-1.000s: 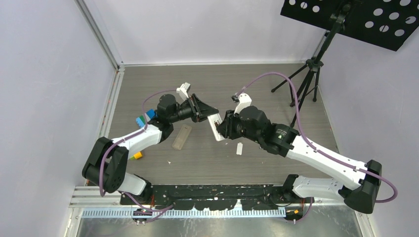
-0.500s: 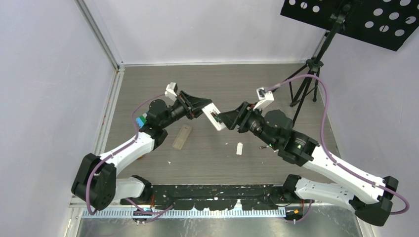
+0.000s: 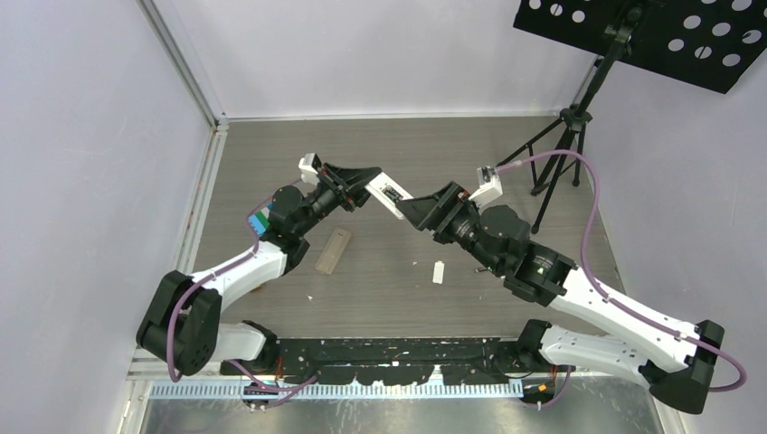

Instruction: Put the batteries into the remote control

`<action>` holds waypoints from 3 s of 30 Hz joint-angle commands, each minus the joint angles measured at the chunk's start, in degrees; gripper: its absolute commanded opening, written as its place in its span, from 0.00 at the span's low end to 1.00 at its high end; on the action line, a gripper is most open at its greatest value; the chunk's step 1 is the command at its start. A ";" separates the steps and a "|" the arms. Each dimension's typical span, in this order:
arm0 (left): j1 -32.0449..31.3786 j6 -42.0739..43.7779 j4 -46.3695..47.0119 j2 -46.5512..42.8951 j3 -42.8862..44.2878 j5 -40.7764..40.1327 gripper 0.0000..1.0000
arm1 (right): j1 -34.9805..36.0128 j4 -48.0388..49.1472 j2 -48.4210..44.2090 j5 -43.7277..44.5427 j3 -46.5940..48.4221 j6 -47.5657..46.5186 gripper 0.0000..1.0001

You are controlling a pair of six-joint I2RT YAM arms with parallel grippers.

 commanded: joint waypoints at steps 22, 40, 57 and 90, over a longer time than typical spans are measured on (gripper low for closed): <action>0.30 -1.28 8.14 0.37 -0.61 0.90 0.00 | 0.12 14.10 3.73 0.53 -2.02 8.93 0.62; -0.05 -1.26 8.49 0.22 -0.38 1.49 0.00 | -0.52 12.84 6.50 1.46 -2.44 12.87 0.38; -0.06 5.36 8.97 -0.31 1.86 1.86 0.00 | -1.40 -0.84 8.89 0.75 -2.98 16.22 0.30; 1.62 30.47 0.16 -0.75 5.56 23.00 0.00 | -4.09 4.09 2.49 -19.91 -6.25 -13.35 0.54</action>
